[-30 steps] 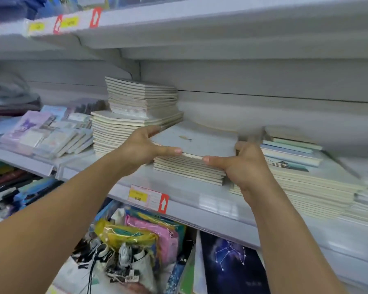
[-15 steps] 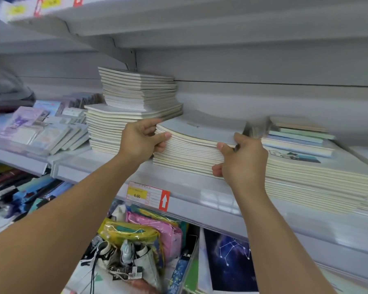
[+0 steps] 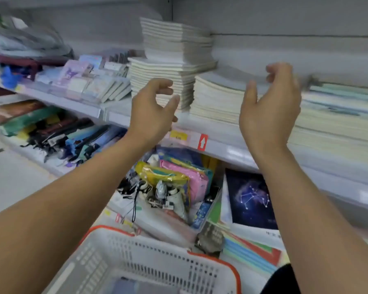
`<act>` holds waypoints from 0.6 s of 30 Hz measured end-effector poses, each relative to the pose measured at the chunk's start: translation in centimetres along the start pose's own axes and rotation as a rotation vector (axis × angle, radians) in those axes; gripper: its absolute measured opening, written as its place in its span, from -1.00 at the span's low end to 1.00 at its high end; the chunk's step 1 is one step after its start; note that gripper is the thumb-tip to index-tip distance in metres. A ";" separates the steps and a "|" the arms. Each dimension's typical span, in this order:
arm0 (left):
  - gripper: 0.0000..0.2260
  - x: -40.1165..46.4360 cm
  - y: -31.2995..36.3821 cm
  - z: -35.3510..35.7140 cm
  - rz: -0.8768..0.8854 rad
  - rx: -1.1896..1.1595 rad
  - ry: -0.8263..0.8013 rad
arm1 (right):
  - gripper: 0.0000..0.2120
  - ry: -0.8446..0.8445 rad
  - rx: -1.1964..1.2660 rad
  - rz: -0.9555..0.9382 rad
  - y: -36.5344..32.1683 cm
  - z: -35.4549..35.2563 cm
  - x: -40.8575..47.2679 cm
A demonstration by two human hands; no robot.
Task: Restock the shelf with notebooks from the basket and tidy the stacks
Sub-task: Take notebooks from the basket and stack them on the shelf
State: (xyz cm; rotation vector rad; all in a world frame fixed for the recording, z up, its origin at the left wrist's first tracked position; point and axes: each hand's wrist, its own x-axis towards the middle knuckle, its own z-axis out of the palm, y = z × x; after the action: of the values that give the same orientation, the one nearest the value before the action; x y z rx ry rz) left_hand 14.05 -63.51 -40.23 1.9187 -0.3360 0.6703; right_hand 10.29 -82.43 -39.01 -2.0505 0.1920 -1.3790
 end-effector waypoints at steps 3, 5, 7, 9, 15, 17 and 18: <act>-0.90 -8.4 -5.0 -4.2 -0.179 0.110 -0.116 | -0.78 -0.178 0.315 -0.196 -3.9 1.7 -6.9; -0.90 -15.1 -9.3 -7.1 -0.522 0.205 -0.348 | -0.66 -0.681 0.273 -0.177 -4.3 4.3 -14.2; -0.87 -21.2 -13.1 -9.6 -0.766 0.360 -0.569 | -0.65 -1.387 0.133 -0.014 -2.5 6.9 -23.0; -0.81 -25.7 -15.4 -11.0 -0.816 0.600 -0.777 | -0.58 -1.880 -0.117 0.014 0.9 7.6 -31.7; -0.75 -32.3 -19.2 -12.7 -0.912 0.637 -0.826 | 0.25 -2.040 -0.676 -0.051 11.2 5.3 -43.2; -0.76 -34.3 -20.8 -13.6 -0.964 0.595 -0.799 | 0.37 -1.989 -0.741 0.016 13.9 5.5 -43.9; -0.76 -35.1 -21.4 -13.9 -0.999 0.561 -0.791 | 0.38 -1.976 -0.785 0.033 15.0 5.5 -44.2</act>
State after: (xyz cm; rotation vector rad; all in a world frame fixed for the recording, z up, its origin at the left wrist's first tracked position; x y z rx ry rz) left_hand -7.50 -44.05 -72.51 2.4617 0.3909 -0.7503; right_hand -0.73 -71.50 -83.40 -2.9146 -0.1546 1.3034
